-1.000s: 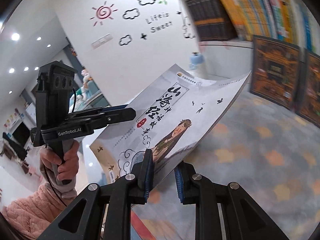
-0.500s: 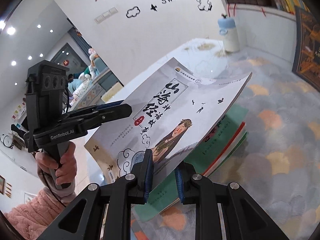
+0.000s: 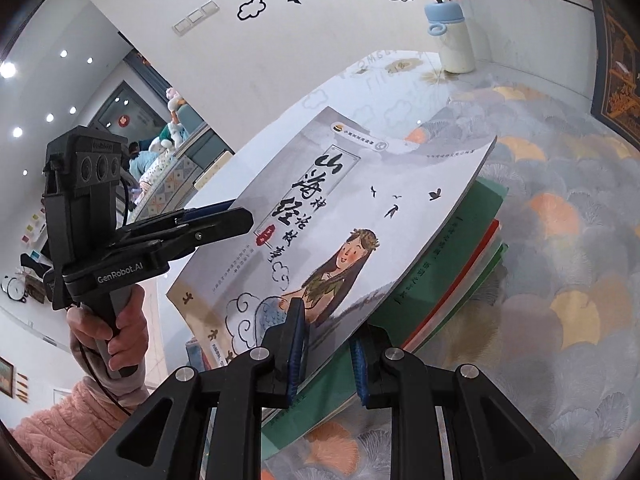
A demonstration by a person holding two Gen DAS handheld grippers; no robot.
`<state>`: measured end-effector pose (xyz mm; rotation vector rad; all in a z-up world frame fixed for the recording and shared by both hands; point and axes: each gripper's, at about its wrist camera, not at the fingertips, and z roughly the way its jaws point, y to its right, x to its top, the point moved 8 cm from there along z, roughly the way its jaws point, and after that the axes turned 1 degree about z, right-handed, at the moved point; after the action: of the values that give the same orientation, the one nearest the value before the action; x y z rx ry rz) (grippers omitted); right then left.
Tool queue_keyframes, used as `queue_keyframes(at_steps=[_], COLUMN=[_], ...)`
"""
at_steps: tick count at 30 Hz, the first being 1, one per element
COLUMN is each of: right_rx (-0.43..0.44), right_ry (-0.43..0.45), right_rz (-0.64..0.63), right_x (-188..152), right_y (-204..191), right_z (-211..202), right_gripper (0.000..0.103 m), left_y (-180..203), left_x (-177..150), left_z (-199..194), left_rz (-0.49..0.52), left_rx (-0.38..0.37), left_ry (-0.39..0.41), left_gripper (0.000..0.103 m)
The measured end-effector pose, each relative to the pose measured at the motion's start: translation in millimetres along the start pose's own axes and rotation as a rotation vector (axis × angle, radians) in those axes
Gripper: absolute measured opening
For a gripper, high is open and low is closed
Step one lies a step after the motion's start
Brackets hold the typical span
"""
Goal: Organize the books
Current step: 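Carry the mermaid book to the white table and lower it onto the stack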
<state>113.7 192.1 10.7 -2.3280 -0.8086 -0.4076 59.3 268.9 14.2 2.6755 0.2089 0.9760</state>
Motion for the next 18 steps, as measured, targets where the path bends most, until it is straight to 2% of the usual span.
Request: queue_keyframes(at_steps=[7,10,13,15,17,18], right_rx=[0.006,-0.010,-0.027,-0.041,-0.074,-0.096], right_ry=[-0.013,-0.010,-0.017,-0.021,-0.020,-0.023], right_rz=[-0.004,-0.011,-0.029,-0.049,-0.074,-0.086], right_x=[-4,-5,-8,-9,-11,-13], right_y=[-2,-3,-10,-15,-19,-20], right_z=[1,0,0,1,1,1], right_gripper=[0.022,0.029,0.043,0.061,0.072,0.074], left_y=[0,-2,-3,-5,-10,-12], left_x=[-6,-5,-4,-4,-4,-4], left_z=[-3,-5,-4,-4,-7,-7], left_rz=[0.007,0.019,0.024,0.015,0.012,0.009], left_rx=[0.030,0.079,0.076,0.082,0.113,0.122], left_ry=[-0.012,0.001,-0.001,0.005,0.017,0.018], left_gripper=[0.032,0.032,0.033,0.033,0.033,0.033])
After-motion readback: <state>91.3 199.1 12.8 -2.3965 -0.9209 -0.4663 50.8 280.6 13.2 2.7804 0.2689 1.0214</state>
